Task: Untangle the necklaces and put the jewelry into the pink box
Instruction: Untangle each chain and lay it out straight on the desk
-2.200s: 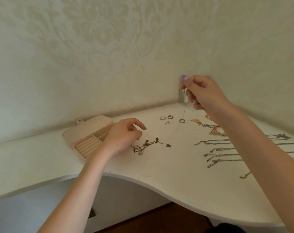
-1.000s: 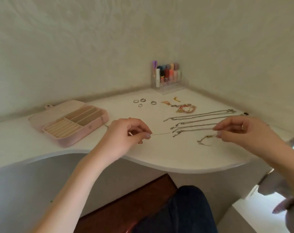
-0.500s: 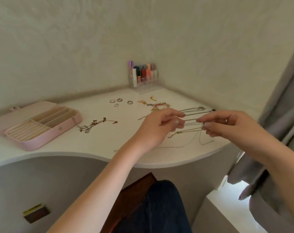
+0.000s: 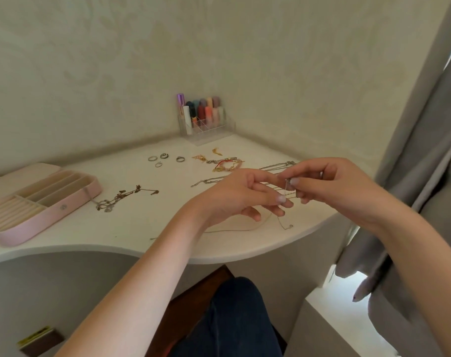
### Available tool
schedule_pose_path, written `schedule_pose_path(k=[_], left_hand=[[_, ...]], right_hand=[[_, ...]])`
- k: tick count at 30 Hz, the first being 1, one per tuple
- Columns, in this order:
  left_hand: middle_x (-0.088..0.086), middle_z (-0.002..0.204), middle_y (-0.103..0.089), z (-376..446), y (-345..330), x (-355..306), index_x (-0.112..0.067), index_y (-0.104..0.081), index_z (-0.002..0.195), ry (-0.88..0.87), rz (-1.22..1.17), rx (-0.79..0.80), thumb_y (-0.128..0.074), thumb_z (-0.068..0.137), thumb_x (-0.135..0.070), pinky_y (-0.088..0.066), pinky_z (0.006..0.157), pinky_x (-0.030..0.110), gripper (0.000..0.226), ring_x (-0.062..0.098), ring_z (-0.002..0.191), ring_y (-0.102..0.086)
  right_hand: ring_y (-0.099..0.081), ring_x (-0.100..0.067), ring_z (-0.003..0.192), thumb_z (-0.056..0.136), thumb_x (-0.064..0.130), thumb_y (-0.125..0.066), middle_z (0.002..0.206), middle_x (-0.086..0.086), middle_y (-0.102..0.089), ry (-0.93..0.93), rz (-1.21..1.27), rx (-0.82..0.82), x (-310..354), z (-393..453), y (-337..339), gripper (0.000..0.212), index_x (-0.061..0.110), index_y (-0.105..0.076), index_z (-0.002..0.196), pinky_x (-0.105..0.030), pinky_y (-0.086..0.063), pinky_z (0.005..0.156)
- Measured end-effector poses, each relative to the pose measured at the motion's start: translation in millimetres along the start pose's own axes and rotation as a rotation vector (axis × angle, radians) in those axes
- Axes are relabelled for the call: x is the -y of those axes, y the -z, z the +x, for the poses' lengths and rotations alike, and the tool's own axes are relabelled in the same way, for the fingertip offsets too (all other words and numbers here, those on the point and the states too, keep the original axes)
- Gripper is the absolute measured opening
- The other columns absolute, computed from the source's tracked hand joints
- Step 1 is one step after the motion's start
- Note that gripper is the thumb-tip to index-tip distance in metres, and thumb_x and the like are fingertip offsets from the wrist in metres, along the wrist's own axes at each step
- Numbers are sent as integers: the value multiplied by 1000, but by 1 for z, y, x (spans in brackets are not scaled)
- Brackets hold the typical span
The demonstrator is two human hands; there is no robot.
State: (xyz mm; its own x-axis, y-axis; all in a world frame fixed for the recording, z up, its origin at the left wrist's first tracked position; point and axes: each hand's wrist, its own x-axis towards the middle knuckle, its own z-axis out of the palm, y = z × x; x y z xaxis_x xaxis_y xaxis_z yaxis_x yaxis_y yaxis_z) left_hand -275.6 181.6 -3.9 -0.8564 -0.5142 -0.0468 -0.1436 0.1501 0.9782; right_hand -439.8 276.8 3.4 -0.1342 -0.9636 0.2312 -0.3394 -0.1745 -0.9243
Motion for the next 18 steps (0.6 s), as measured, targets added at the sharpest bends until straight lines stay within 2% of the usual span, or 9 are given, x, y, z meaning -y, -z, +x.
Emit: schedule_pose_path(k=[6,11,13,18], left_hand=[[-3,83,-73,3,-2,3,-20,-67,103,-20,129,-28,-67,84,-9,-51,68,19,21,7,84,-66],[8,83,-73,1,2,11,-14,-69,101,-29,234,-31,-66,82,-3,-53,81,20,22,12,83,-68],[7,83,-73,-2,5,13,-12,-71,97,-28,240,-49,-65,83,-2,-54,85,22,18,13,83,-70],[5,78,-64,-6,9,13,-5,-66,87,9,162,-91,-50,89,4,-57,82,28,18,16,75,-70]], right_hand=[[-58,-8,59,86,-3,-60,68,1,-69,5,63,-20,-3,-1,5,32,23,-77,79,-16,-51,61],[-60,-7,62,86,-1,-60,67,4,-68,-2,125,-158,-7,0,13,24,18,-74,85,-15,-53,65],[-61,-7,62,87,-2,-60,66,4,-68,-5,126,-220,-10,-1,20,22,15,-73,86,-15,-54,66],[-60,-7,62,88,0,-60,64,6,-67,-59,79,-327,-23,-5,37,19,14,-72,87,-16,-56,69]])
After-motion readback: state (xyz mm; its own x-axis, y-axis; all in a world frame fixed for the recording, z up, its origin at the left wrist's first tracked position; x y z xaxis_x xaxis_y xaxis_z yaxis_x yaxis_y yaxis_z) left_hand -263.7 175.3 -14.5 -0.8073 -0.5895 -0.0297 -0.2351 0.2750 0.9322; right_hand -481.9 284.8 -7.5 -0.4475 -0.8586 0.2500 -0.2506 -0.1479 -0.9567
